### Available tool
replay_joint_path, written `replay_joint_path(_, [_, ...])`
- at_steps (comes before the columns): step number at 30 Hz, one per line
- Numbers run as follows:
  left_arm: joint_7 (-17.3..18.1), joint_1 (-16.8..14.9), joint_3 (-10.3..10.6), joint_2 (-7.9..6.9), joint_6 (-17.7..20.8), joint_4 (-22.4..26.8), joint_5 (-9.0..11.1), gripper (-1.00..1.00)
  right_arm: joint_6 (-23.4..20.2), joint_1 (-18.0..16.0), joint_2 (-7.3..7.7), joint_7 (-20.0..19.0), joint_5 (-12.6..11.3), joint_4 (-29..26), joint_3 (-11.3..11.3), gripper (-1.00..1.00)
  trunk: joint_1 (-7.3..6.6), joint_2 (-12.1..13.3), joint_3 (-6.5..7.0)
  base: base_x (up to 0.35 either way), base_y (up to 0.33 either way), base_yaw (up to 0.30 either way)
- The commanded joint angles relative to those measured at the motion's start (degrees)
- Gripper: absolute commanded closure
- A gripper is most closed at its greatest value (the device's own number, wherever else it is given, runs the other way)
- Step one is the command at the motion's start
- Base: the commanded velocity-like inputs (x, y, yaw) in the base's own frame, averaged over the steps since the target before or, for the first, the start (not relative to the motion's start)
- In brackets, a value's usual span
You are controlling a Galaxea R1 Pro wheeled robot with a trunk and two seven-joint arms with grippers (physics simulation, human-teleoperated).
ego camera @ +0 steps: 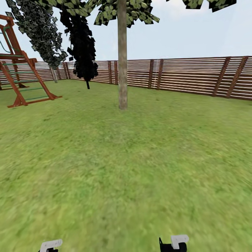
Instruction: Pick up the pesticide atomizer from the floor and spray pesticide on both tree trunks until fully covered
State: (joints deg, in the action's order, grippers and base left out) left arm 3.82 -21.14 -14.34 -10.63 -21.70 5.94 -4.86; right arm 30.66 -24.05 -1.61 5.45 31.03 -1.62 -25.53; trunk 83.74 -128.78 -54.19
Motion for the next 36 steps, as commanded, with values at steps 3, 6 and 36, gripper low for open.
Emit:
replay_joint_path(3, [0.2,0.0,-0.5,0.0,-0.2,-0.1,-0.5,1.0,0.1,0.0,0.02,0.4,0.6,0.0,-0.2,-1.0,0.03,0.0,-0.05,0.341,0.0,0.0])
replay_joint_path(6, [0.2,0.0,-0.5,0.0,-0.2,-0.1,-0.5,1.0,0.1,0.0,0.03,0.4,0.6,0.0,-0.2,-1.0,0.03,0.0,-0.05,0.342,0.0,0.0])
replay_joint_path(36, [0.2,0.0,-0.5,0.0,-0.2,-0.1,-0.5,1.0,0.1,0.0,-0.02,0.4,0.6,0.0,-0.2,-1.0,0.03,0.0,-0.05,0.342,0.0,0.0])
